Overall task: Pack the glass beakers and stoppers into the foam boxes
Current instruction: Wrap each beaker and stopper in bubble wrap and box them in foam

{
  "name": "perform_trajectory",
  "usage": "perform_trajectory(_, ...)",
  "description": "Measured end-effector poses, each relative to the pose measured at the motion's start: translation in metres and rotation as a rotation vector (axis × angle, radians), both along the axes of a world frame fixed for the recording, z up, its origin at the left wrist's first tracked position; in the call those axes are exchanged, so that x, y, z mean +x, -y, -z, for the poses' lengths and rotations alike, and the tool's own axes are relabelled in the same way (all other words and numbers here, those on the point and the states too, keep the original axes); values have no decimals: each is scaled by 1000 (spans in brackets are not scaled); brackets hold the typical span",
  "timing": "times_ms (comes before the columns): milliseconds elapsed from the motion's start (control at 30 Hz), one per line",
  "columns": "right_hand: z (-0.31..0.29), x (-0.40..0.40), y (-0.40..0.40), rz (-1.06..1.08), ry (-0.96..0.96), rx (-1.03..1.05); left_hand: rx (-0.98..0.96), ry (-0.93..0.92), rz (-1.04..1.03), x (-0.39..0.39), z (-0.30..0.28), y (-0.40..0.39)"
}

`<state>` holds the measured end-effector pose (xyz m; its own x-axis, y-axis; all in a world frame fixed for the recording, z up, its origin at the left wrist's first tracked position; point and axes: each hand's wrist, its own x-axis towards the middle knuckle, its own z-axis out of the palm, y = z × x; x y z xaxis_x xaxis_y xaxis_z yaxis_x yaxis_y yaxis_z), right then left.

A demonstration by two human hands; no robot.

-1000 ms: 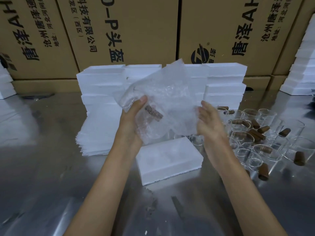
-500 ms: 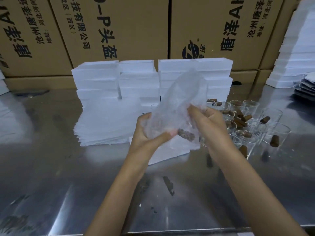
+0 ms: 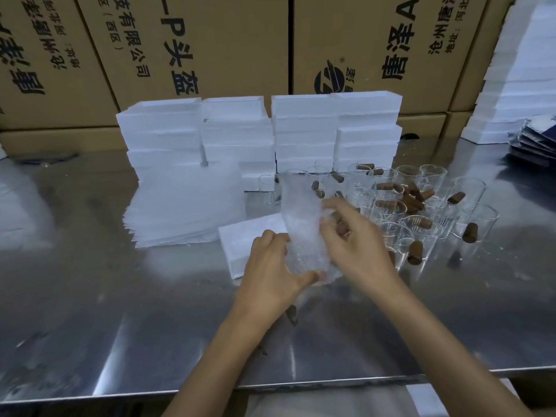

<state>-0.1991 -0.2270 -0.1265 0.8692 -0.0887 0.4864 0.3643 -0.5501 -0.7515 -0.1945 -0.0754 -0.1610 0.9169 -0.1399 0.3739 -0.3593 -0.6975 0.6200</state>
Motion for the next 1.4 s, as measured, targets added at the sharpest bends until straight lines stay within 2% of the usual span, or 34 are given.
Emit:
perform_trajectory(67, 12, -11, 3, -108, 61, -198, -163, -1, 19, -1, -1, 0)
perform_trajectory(133, 21, -19, 6, -124, 80, -403, -325, 32, 108, -3, -2, -2)
perform_trajectory(200, 23, -22, 7, -119, 60, -534, -325, 132, 194, -8, -3, -2)
perform_trajectory(267, 20, -21, 7, -123, 39, -621, -240, 234, 214, -10, -3, -1)
perform_trajectory(333, 18, -18, 9, -146, 13, -624, -110, 276, 200, -11, -5, -1)
perform_trajectory(433, 24, -20, 11, -148, 14, -451, 188, 306, 183, -5, -11, -3)
perform_trajectory(500, 33, -26, 10, -77, 80, -317, 374, 288, 174, -2, -15, -4)
perform_trajectory(567, 39, -31, 9, -13, 133, -264, 543, 256, 179, 0, -17, -2)
perform_trajectory(633, 41, -31, 10, 22, 153, -284, 618, 246, 187, 1, -18, 2)
perform_trajectory(733, 41, -27, 13, 57, 147, -410, 599, 265, 214, 2, -21, 6)
perform_trajectory(867, 44, -19, 14, 68, 88, -601, 393, 242, 234, 6, -14, 6)
perform_trajectory(1000, 45, -10, 13, 23, 26, -672, 405, 191, 251, 6, -3, 5)
perform_trajectory(1100, 44, -11, 13, 5, 13, -571, 349, 204, 249, 9, -3, 4)
perform_trajectory(1267, 36, -24, 15, -106, -36, -131, 120, 230, 199, 1, -10, -2)
perform_trajectory(1333, 21, -18, 13, -127, 54, -103, 31, 332, 157, 2, -23, -10)
perform_trajectory(1400, 3, -2, 9, -97, 129, -84, 20, 431, 55, 14, -38, -24)
